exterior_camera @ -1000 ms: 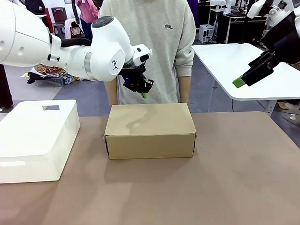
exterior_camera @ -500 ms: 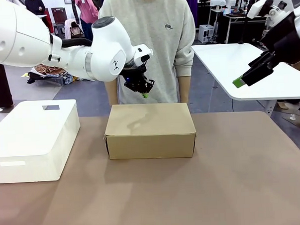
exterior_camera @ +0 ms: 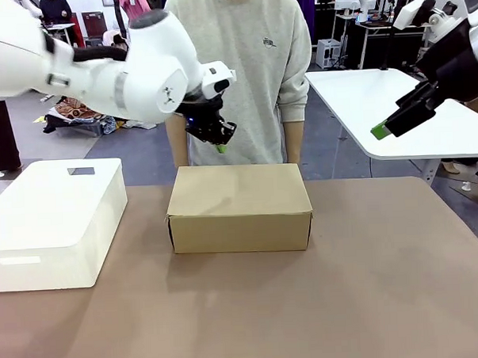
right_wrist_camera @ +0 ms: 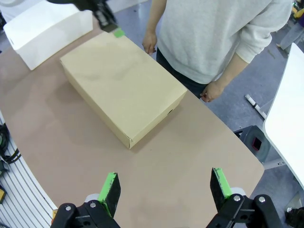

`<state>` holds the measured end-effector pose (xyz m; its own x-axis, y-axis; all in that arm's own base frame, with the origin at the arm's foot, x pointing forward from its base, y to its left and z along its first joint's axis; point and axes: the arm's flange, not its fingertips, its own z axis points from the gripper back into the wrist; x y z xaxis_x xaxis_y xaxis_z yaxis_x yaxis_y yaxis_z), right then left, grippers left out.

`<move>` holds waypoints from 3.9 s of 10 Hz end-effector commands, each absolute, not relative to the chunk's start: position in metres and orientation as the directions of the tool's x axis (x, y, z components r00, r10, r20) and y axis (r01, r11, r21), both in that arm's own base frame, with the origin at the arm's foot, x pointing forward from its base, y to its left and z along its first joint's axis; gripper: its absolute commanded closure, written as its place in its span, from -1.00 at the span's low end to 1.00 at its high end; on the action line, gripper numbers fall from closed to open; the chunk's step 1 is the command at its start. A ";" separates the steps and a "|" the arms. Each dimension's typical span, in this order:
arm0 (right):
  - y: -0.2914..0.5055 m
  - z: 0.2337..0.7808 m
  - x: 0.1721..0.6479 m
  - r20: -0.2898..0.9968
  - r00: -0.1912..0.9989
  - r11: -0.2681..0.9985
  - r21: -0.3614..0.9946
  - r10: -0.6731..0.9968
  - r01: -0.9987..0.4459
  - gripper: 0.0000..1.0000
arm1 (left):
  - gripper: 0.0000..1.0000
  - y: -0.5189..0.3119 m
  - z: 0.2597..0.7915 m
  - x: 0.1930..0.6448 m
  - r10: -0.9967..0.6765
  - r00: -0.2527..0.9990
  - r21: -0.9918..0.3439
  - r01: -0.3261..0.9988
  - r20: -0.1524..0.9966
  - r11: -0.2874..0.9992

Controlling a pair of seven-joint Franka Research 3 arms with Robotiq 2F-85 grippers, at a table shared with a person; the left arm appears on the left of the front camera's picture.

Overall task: Pack the shoes into the box.
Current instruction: Press down on the lid of the Shoes Box.

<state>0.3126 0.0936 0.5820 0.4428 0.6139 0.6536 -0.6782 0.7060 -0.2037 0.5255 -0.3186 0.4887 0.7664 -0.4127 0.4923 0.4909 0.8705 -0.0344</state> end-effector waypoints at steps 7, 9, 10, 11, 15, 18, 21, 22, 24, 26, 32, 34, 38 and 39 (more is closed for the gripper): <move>0.091 0.582 0.314 0.654 0.444 0.707 -0.201 0.612 -0.678 -1.00 | -1.00 -0.204 0.546 0.412 -0.625 0.600 0.080 0.687 0.499 0.722; 0.091 0.582 0.314 0.654 0.444 0.707 -0.201 0.612 -0.678 -1.00 | -1.00 -0.186 0.553 0.393 -0.654 0.555 0.099 0.718 0.514 0.688; 0.091 0.582 0.314 0.654 0.444 0.707 -0.201 0.612 -0.678 -1.00 | -1.00 -0.180 0.556 0.386 -0.654 0.533 0.106 0.726 0.537 0.679; 0.091 0.582 0.314 0.654 0.444 0.707 -0.201 0.612 -0.678 -1.00 | -1.00 -0.175 0.559 0.382 -0.654 0.523 0.122 0.722 0.546 0.681; 0.091 0.582 0.314 0.654 0.444 0.707 -0.201 0.612 -0.678 -1.00 | -1.00 -0.177 0.568 0.378 -0.669 0.506 0.149 0.727 0.544 0.670; 0.091 0.582 0.314 0.654 0.444 0.707 -0.201 0.612 -0.678 -1.00 | -1.00 -0.177 0.568 0.378 -0.669 0.506 0.149 0.727 0.544 0.670; 0.091 0.582 0.314 0.654 0.444 0.707 -0.201 0.612 -0.678 -1.00 | -1.00 -0.177 0.568 0.378 -0.669 0.506 0.149 0.727 0.544 0.670; 0.091 0.582 0.314 0.654 0.444 0.707 -0.201 0.612 -0.678 -1.00 | -1.00 -0.177 0.568 0.378 -0.669 0.506 0.149 0.727 0.544 0.670; 0.091 0.582 0.314 0.654 0.444 0.707 -0.201 0.612 -0.678 -1.00 | -1.00 -0.177 0.568 0.378 -0.669 0.506 0.149 0.727 0.544 0.670; 0.091 0.582 0.314 0.654 0.444 0.707 -0.201 0.612 -0.678 -1.00 | -1.00 -0.177 0.568 0.378 -0.669 0.506 0.149 0.727 0.544 0.670; 0.091 0.582 0.314 0.654 0.444 0.707 -0.201 0.612 -0.678 -1.00 | -1.00 -0.177 0.568 0.378 -0.669 0.506 0.149 0.727 0.544 0.670; 0.091 0.582 0.314 0.654 0.444 0.707 -0.201 0.612 -0.678 -1.00 | -1.00 -0.177 0.568 0.378 -0.669 0.506 0.149 0.727 0.544 0.670; 0.091 0.582 0.314 0.654 0.444 0.707 -0.201 0.612 -0.678 -1.00 | -1.00 -0.177 0.568 0.378 -0.669 0.506 0.149 0.727 0.544 0.670; 0.091 0.582 0.314 0.654 0.444 0.707 -0.201 0.612 -0.678 -1.00 | -1.00 -0.177 0.568 0.378 -0.669 0.506 0.149 0.727 0.544 0.670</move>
<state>0.3126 0.0934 0.5819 0.4431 0.6134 0.6537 -0.6779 0.7064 -0.2033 0.3766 -0.1774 0.5652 0.4942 -0.6743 0.5487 0.7329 0.6626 0.1542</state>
